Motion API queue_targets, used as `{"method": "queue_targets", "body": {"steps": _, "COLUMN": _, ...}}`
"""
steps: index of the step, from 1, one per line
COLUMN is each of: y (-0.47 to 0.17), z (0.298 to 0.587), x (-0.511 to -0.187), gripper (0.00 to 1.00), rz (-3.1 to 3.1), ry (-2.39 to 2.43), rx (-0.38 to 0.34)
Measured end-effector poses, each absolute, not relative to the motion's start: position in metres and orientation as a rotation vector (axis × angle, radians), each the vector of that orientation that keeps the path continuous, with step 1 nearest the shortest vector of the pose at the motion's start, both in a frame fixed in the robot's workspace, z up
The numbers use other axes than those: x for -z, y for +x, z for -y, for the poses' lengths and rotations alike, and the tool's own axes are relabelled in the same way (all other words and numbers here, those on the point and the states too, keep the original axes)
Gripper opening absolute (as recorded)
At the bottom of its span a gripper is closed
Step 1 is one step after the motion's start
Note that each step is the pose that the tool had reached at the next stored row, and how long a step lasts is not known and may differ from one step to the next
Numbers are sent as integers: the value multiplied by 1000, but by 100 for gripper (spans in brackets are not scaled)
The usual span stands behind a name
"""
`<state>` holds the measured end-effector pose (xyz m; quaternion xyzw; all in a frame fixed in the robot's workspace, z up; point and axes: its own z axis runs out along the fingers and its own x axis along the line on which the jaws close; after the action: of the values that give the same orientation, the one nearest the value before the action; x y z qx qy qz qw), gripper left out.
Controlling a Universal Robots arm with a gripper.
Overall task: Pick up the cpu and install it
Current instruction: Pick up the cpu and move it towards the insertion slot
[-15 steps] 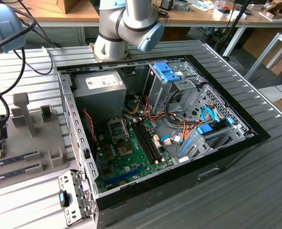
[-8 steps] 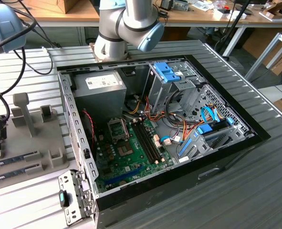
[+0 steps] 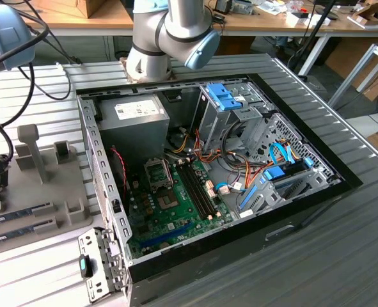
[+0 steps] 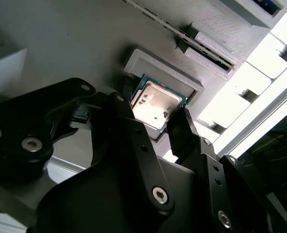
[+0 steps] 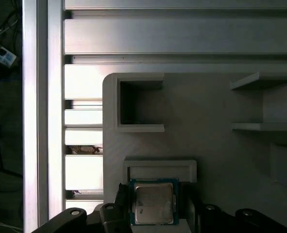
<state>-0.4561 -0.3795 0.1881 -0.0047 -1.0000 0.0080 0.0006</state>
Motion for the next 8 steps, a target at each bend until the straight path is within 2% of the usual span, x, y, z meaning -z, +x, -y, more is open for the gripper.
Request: {"method": "queue_targets", "body": {"steps": 8, "y": -458, "z": 379, "x": -188, "gripper": 56, "rz": 3140, "ry": -15, "rx": -21}}
